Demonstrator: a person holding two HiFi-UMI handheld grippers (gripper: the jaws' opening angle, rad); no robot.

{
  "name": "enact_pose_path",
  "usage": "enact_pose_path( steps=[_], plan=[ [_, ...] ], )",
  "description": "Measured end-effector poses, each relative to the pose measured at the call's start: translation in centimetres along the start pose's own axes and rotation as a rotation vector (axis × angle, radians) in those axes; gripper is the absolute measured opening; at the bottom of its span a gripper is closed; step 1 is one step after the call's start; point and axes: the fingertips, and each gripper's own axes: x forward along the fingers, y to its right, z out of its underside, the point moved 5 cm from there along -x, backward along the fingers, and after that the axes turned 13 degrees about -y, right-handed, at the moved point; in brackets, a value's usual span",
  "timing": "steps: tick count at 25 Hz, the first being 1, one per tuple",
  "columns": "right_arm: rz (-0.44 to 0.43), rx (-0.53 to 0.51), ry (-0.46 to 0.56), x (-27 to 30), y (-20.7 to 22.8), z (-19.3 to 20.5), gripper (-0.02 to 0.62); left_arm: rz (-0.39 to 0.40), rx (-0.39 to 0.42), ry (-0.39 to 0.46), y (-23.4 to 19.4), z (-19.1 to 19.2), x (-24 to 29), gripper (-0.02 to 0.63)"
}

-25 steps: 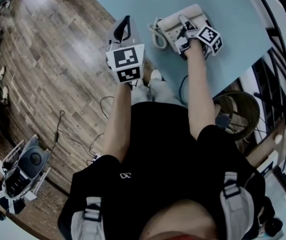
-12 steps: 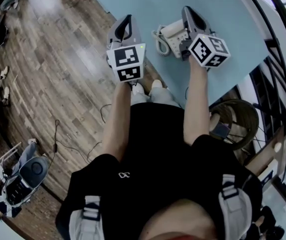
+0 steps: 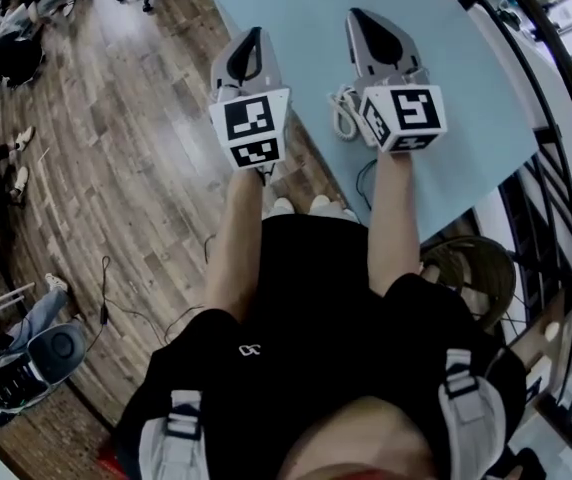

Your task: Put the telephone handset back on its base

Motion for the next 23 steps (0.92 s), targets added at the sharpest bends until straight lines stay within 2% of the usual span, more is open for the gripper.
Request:
enact_pose_path(
  steps=[4, 17, 23],
  plan=[
    [0.003, -0.014, -0.030, 0.5, -1.2, 0.7, -0.006, 0.003, -0.001, 0.001, -0.3, 0.3, -0.2, -0.002],
    [0.053, -0.047, -0.053, 0.4, -0.9, 0.9, -0.005, 0.040, 0.002, -0.020, -0.1, 1.1, 0.6, -0.002],
    [0.069, -0.083, -0.095, 0.6, -0.9, 1.9, -0.006, 0.049, 0.003, -0.039, -0.3, 1.6, 1.3, -0.002]
  ],
)
